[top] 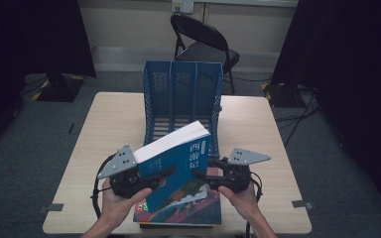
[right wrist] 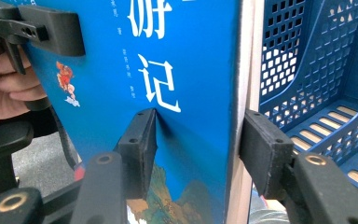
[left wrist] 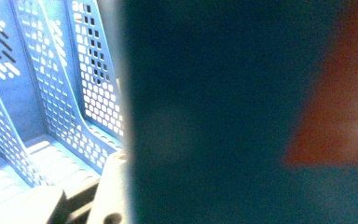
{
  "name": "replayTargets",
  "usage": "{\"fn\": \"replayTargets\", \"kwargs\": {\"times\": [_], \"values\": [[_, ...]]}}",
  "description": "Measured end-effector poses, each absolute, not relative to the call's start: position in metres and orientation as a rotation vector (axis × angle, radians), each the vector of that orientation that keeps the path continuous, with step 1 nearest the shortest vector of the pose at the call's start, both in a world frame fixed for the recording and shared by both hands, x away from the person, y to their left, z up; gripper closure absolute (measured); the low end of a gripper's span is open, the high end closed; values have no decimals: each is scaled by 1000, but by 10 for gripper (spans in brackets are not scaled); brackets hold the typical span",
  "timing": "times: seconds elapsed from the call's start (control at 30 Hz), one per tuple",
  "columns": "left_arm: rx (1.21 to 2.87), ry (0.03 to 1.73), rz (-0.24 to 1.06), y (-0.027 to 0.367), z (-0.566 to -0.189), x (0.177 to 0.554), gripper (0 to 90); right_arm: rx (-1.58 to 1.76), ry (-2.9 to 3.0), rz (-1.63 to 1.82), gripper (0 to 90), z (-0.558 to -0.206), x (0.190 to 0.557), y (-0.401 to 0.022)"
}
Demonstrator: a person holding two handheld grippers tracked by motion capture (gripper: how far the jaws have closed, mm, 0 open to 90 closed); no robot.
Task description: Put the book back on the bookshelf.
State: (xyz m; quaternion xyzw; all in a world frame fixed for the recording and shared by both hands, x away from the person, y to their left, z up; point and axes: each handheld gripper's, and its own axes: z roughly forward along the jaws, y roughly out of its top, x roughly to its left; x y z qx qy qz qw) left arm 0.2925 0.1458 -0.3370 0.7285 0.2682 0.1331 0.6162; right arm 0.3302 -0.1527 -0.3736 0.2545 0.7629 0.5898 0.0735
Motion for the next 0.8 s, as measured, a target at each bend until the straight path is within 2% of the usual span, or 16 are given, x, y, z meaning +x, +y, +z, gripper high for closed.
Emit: {"fn": "replayTargets", "kwargs": {"times": [0.23, 0.37, 0.6, 0.8], "values": [[1657, 649, 288, 146, -339, 298, 570, 783, 2296, 1755, 474, -373, 331, -151], [1681, 635, 300, 146, -338, 302, 602, 785, 2288, 1731, 480, -373, 332, -150], [1646, 698, 214, 159, -341, 321, 608, 800, 2283, 1715, 405, -381, 338, -147], [1640, 774, 196, 172, -340, 330, 608, 852, 2270, 1704, 400, -386, 340, -161]]}}
